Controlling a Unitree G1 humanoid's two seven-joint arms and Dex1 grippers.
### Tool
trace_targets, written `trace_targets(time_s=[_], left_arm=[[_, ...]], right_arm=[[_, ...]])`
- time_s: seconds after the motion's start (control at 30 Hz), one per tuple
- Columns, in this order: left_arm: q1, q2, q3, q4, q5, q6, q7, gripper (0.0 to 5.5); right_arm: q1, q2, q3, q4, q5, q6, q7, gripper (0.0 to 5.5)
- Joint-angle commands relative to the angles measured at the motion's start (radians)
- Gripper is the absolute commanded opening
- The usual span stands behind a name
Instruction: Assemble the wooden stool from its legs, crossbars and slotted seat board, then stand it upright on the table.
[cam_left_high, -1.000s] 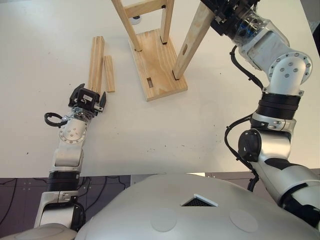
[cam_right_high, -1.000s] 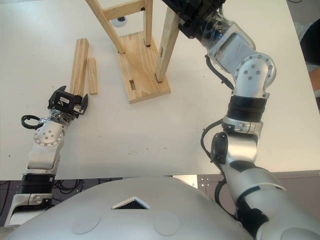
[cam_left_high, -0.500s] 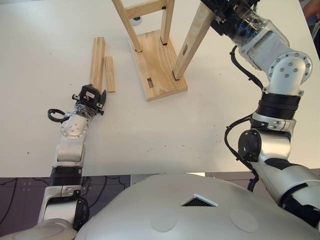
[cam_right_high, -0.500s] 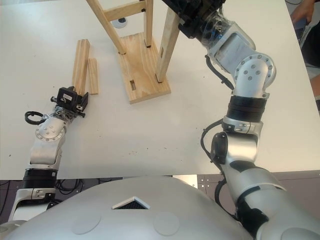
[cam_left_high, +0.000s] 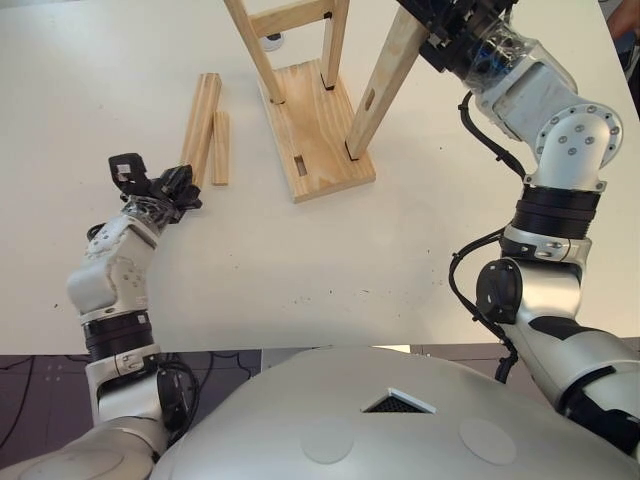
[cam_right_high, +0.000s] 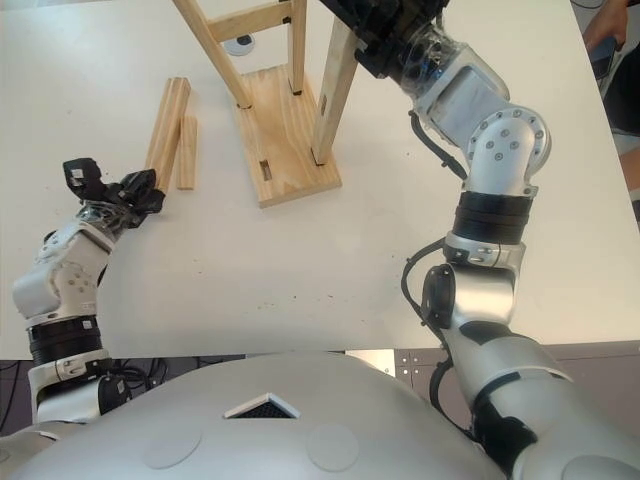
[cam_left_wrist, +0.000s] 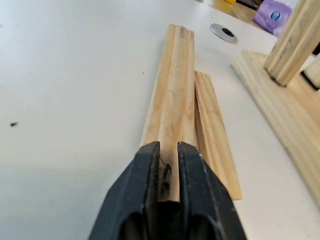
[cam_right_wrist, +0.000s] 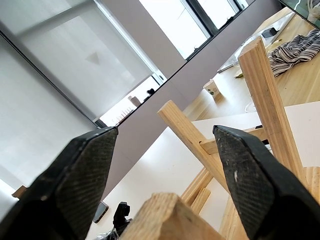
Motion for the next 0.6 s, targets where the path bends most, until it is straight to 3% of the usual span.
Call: trace_targets(time_s=[0.03,0.17,0.3,0.47,0.6], left_arm=[[0.091,0.071,-0.146,0.048,0.117,0.028,-0.068,0.03],[0.104,0.086,-0.213,-0.043,0.143,-0.026,-0.109,0.03],[0.086,0.105,-0.229,-0.128,0.188,-0.098,-0.101,0.54],[0.110,0.161,-0.364,-0.213,0.426,-0.303,-0.072,1.26],[0.142,0.153,-0.404,-0.224,0.528,-0.366,-0.032,1.85]], right_arm=[[0.008,0.013,0.018,-0.011,-0.030,-0.011,0.001,3.50],[0.014,0.017,0.017,-0.017,-0.034,-0.012,-0.002,3.50],[0.023,0.018,0.012,-0.026,-0.031,-0.013,-0.008,3.50],[0.031,0.025,0.009,-0.038,-0.027,-0.013,-0.021,3.50],[0.046,0.032,0.010,-0.054,-0.023,-0.010,-0.032,3.50]])
